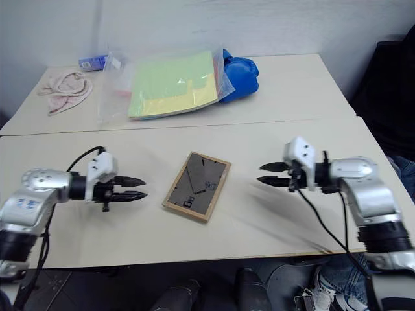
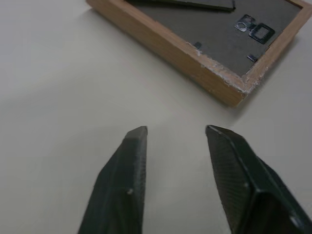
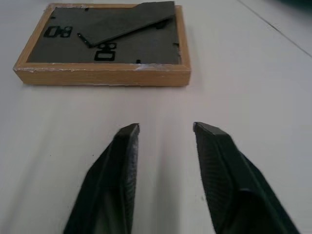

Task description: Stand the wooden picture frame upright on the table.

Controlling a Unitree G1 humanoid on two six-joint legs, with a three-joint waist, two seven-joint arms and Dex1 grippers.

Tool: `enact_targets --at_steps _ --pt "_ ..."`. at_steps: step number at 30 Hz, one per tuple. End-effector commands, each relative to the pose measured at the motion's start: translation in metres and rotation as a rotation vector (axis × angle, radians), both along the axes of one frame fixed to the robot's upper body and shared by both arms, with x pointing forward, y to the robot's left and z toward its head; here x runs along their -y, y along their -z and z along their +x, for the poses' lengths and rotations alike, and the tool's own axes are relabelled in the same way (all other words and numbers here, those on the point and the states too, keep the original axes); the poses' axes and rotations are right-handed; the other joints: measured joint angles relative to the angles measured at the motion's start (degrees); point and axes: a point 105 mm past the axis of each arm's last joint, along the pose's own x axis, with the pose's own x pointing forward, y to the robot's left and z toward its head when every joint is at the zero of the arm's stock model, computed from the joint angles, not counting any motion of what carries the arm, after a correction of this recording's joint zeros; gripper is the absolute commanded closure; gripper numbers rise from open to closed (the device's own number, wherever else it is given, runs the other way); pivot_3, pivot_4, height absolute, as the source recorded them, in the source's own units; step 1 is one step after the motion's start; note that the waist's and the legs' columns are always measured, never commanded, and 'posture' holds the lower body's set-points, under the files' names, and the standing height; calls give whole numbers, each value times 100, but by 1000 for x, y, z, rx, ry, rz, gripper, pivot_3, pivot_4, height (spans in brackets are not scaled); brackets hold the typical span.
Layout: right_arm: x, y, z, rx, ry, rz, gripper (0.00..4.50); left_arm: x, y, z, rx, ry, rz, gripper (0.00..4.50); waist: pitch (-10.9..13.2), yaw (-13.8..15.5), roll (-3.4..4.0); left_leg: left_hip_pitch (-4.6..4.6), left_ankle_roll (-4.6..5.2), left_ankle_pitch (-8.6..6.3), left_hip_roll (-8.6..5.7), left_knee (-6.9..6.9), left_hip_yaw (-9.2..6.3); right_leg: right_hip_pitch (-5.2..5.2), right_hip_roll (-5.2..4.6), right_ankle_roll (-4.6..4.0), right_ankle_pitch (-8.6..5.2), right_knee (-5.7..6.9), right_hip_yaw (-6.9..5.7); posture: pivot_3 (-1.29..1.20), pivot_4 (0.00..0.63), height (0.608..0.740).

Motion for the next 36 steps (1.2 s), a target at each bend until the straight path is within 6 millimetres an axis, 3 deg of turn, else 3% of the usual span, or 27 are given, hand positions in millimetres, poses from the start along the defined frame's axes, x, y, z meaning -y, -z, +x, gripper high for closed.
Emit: enact_targets --at_steps 1,2,3,12,15,18,20,22,26,33,36 --pt "-9 4 8 46 -40 -59 4169 17 1 10 13 58 11 3759 0 1 0 -3 0 0 -1 -1 0 -3 0 0 0 0 0 0 150 740" --pt "-12 8 12 51 -43 -76 4498 26 2 11 5 84 -1 4114 0 0 0 -3 1 0 -1 0 0 -3 1 0 0 -1 0 0 150 740" --pt "-15 12 15 58 -44 -90 4500 33 2 11 -7 110 -16 4413 0 -1 0 -6 1 0 -2 5 0 -4 1 1 0 0 -1 0 150 740" --pt "-37 26 41 102 -1 -112 4500 70 12 -15 -161 222 -87 4462 1 -78 -2 -34 -1 -3 0 44 4 -30 9 1 1 24 4 0 150 740" --pt "-41 28 41 109 -9 -109 4500 68 16 -15 -157 168 -92 4462 1 -117 -2 -47 -6 -6 -1 73 5 -42 9 0 1 48 5 0 150 740" --pt "-34 26 40 130 -16 -141 4500 50 23 -5 -212 15 -100 4462 1 -132 -2 -55 -10 -7 -1 76 6 -59 10 -1 1 63 8 0 150 740" --pt "-28 25 33 151 -53 -185 4500 38 25 -6 -322 -80 -138 4051 1 -135 -2 -70 -10 -6 -2 80 7 -75 10 -1 1 68 9 0 150 740" --pt "-25 24 20 178 -128 -249 4500 27 23 -15 -552 -192 -255 3575 1 -133 -2 -84 -10 -7 -2 87 4 -86 10 -1 1 70 6 0 150 740" --pt "-24 32 0 223 -261 -378 4500 26 15 -28 -796 -290 -381 2359 1 -152 -2 -89 -9 -8 -3 87 0 -89 11 -1 1 92 4 0 150 740" --pt "-35 42 -5 281 -341 -454 4500 45 19 -30 -950 -334 -426 131 -10 -138 -16 -77 -14 -9 -3 90 5 -82 13 -1 1 86 8 0 150 740" --pt "-44 45 -5 293 -362 -450 4500 64 29 -27 -969 -325 -387 23 -19 -119 -24 -67 -15 -9 -3 93 4 -70 13 -1 1 77 8 0 150 740"
